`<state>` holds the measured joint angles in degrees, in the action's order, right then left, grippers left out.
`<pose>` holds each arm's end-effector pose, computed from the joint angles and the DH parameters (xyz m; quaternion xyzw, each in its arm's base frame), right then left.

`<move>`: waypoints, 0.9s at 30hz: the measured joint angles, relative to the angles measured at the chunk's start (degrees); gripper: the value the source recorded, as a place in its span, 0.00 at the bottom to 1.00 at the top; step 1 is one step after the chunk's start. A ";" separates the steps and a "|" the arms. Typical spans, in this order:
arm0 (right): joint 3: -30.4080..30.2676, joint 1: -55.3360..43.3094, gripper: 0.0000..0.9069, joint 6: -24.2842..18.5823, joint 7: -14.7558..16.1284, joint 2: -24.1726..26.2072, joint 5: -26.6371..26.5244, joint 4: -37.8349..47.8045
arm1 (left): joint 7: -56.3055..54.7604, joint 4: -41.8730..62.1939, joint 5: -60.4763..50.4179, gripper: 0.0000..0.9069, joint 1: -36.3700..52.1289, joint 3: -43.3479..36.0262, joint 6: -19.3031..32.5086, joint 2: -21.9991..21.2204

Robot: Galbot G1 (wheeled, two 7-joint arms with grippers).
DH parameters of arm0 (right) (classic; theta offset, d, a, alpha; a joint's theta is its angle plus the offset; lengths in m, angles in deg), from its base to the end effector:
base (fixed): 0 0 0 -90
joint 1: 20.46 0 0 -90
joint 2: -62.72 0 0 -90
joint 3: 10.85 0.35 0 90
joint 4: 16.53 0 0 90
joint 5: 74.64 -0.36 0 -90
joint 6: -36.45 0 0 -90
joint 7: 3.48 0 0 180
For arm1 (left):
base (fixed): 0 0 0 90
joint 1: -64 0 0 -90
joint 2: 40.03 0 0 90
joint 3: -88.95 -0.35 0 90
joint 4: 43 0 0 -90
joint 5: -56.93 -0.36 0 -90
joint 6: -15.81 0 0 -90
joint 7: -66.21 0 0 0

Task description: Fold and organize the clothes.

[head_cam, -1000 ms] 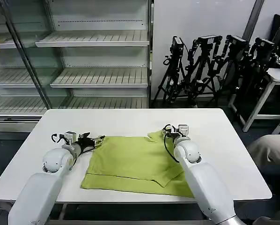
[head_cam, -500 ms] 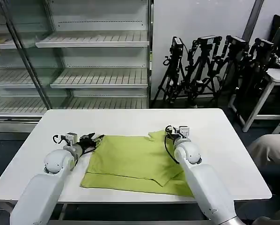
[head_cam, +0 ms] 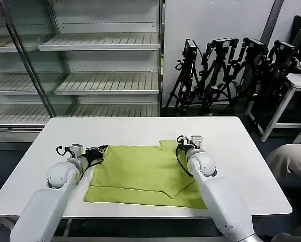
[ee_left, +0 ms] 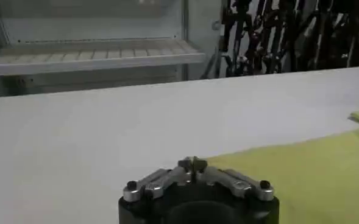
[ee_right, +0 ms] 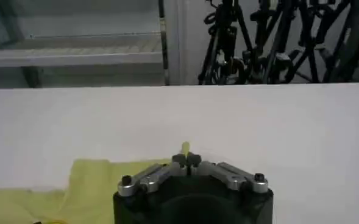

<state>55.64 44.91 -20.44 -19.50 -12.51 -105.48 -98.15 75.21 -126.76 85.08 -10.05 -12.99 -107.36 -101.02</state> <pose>0.4742 0.0348 -0.2506 0.0634 -0.9739 0.0008 0.2179 0.4400 0.1240 -0.2655 -0.1297 -0.9601 -0.0197 0.2471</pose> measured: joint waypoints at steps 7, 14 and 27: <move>0.20 2.44 0.00 0.12 0.23 1.82 0.47 -5.75 | -1.65 -2.96 1.66 0.01 -2.16 1.33 -0.02 0.86; 1.44 6.24 0.00 0.15 0.49 4.19 0.96 -12.55 | -3.20 -7.94 3.46 0.01 -5.63 3.24 0.23 1.56; 4.63 16.67 0.00 0.07 2.15 7.70 3.64 -24.40 | -4.53 -18.67 4.01 0.01 -14.35 7.26 1.47 0.41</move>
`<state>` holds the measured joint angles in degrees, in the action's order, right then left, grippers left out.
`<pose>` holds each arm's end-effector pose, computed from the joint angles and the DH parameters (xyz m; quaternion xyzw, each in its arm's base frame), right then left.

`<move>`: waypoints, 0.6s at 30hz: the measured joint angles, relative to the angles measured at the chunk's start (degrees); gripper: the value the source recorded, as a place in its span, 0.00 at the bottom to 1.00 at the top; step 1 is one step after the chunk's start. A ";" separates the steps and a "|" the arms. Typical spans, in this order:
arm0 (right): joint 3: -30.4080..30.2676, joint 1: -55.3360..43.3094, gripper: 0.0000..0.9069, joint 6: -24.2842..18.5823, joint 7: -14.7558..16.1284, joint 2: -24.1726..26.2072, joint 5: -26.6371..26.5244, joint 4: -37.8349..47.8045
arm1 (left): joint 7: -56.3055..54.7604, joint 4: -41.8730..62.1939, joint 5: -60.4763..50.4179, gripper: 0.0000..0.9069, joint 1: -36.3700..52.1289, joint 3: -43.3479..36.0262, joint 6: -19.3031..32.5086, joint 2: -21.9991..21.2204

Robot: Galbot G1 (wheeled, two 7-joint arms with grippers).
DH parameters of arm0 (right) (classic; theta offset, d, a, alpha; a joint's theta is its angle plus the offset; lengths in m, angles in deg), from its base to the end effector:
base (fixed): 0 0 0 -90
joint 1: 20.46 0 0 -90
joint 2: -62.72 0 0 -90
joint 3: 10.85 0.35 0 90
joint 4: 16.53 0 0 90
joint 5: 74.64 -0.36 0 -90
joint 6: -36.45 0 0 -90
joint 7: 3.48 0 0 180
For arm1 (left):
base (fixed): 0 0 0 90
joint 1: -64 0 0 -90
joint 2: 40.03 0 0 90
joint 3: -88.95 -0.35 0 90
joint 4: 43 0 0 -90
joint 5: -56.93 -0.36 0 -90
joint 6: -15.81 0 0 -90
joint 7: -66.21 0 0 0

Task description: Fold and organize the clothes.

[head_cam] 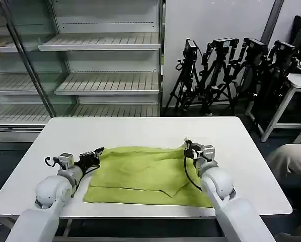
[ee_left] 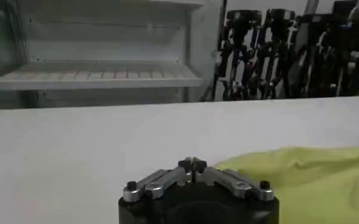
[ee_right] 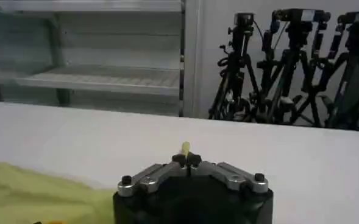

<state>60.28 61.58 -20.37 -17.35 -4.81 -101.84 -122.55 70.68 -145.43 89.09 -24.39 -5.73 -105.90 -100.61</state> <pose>0.3623 0.0076 -0.2264 0.0962 -0.9827 0.0319 0.1550 0.3573 0.1089 -0.2415 -0.1326 -0.9732 0.0085 0.1880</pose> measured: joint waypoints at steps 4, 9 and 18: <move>0.94 3.62 0.00 -0.03 0.34 0.42 0.83 -3.28 | 0.04 -2.55 -0.29 0.01 -2.69 1.44 0.68 -0.01; 2.03 7.04 0.00 -0.06 0.58 0.82 1.81 -6.27 | 0.32 -4.98 -1.03 0.01 -5.99 3.21 1.24 0.20; 3.11 11.31 0.00 -0.20 0.97 1.10 3.46 -9.64 | 0.66 -8.19 -1.79 0.02 -10.05 5.58 1.30 0.97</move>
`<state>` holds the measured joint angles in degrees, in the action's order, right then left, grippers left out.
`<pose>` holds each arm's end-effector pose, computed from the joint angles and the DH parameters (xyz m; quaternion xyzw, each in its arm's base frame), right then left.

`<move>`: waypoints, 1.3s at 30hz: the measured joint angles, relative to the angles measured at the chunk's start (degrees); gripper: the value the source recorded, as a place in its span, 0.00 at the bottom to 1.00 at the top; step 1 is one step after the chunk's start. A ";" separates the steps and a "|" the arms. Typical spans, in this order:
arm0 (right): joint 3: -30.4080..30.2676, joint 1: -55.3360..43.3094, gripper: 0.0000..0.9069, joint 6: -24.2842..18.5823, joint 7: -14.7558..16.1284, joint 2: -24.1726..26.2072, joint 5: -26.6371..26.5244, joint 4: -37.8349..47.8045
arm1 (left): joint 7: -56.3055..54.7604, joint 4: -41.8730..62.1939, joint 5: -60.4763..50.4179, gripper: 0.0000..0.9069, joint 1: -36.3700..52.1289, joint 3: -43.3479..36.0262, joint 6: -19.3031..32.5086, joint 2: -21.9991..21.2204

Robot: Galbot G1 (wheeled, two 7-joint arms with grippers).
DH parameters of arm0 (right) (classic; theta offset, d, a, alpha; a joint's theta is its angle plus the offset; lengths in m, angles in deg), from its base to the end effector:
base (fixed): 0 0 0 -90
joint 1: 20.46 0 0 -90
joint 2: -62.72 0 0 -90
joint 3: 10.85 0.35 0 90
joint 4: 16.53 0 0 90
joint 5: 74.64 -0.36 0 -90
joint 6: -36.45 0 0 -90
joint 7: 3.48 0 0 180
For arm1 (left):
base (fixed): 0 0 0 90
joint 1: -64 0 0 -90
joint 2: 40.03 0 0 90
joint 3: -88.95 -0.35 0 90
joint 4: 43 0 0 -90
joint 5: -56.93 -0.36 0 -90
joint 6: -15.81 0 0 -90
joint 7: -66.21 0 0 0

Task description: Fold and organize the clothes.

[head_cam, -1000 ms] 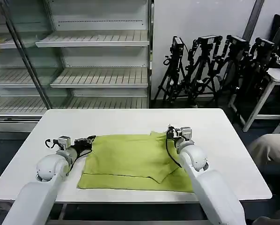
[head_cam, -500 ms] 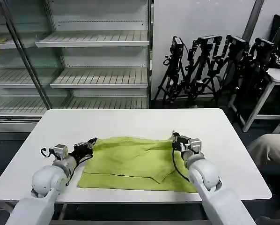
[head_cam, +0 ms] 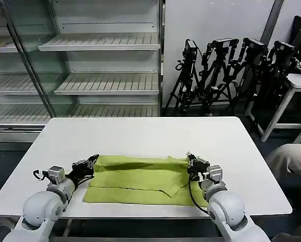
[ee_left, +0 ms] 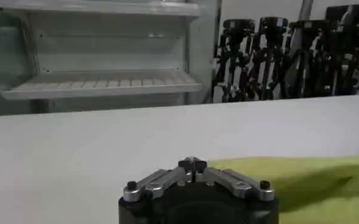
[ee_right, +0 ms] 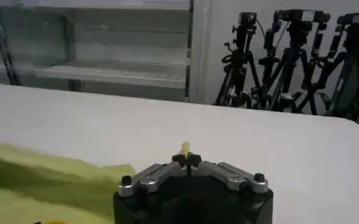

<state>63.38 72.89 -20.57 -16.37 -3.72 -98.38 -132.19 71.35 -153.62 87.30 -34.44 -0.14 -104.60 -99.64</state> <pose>0.2993 0.0033 -0.2311 0.1024 -0.9814 0.0409 0.1570 0.3054 0.1175 -0.2372 -0.1258 -0.9758 -0.0095 0.1785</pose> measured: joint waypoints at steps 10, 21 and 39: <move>1.45 3.32 0.00 0.05 0.75 0.24 1.40 -2.71 | 1.08 -2.98 -1.58 0.01 -4.29 1.33 0.06 0.15; 2.54 5.56 0.00 -0.36 1.80 0.50 2.63 -3.15 | 2.12 -2.93 -4.44 0.01 -6.41 1.72 0.14 -0.02; 5.20 9.44 1.00 -0.14 3.84 1.99 5.37 -4.71 | 0.20 -5.02 -6.14 1.00 -9.45 2.86 -0.72 -1.54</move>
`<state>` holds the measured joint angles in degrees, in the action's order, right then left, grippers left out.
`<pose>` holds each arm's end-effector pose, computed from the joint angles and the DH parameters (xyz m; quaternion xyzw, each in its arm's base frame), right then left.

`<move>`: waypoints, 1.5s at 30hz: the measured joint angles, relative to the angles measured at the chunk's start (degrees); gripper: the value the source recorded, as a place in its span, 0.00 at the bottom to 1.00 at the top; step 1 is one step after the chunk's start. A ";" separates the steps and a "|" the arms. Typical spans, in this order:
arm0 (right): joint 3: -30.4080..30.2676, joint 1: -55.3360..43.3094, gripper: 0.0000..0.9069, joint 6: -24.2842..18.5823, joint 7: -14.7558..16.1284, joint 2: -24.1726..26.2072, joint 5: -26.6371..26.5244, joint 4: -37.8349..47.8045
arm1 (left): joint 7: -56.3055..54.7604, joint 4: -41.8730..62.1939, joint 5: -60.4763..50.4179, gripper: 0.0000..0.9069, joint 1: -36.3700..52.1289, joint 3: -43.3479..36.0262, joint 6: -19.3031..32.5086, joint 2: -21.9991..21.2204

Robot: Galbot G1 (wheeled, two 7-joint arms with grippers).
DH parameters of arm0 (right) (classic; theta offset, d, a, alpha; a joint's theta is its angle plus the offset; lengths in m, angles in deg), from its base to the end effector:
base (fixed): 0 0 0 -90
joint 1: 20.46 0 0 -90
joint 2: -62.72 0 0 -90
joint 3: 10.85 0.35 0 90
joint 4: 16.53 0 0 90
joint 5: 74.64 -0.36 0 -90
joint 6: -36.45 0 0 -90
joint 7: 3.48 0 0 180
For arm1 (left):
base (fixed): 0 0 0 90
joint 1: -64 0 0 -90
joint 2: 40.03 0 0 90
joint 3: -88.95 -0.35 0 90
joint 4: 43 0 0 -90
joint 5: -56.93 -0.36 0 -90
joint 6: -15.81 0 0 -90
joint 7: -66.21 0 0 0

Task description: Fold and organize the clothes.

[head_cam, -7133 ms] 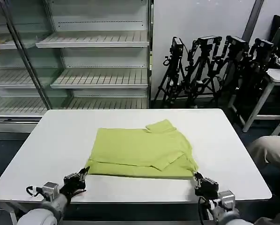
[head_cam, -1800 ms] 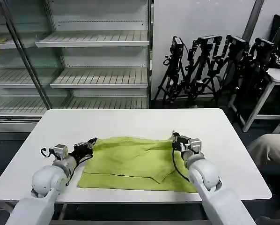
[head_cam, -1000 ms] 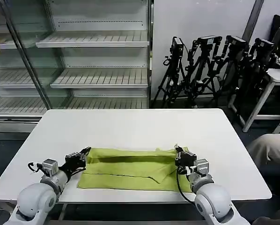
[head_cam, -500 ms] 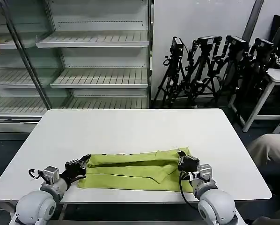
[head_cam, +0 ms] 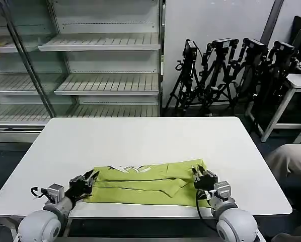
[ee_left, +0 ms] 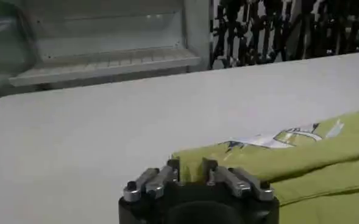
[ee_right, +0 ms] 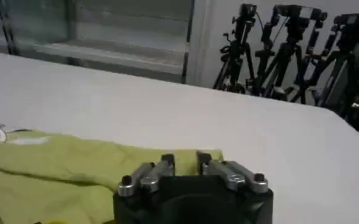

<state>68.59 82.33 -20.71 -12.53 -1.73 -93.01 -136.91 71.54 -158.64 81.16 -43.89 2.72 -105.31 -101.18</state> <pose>0.2588 -0.0211 -0.2393 0.0941 -0.9769 0.0809 0.1742 0.2591 0.1124 -0.2516 -0.1098 -0.9700 -0.0445 0.2125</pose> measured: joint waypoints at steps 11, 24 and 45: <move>2.00 4.07 1.00 -0.90 1.19 -0.16 2.21 -3.64 | -9.14 -2.92 5.50 1.00 -1.93 -1.34 -1.15 -2.56; 2.72 5.97 1.00 -2.08 1.70 0.26 3.41 -4.08 | -15.72 -1.66 7.99 0.01 -2.07 -4.13 -1.34 -6.82; 1.84 6.01 1.00 -2.74 1.86 0.01 4.10 -3.84 | -16.40 -1.89 6.16 0.01 -1.67 -2.79 -1.91 -6.57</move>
<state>70.43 88.34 -23.45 -10.67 -1.72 -88.92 -140.75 55.15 -160.52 87.33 -45.55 -0.07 -107.22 -107.75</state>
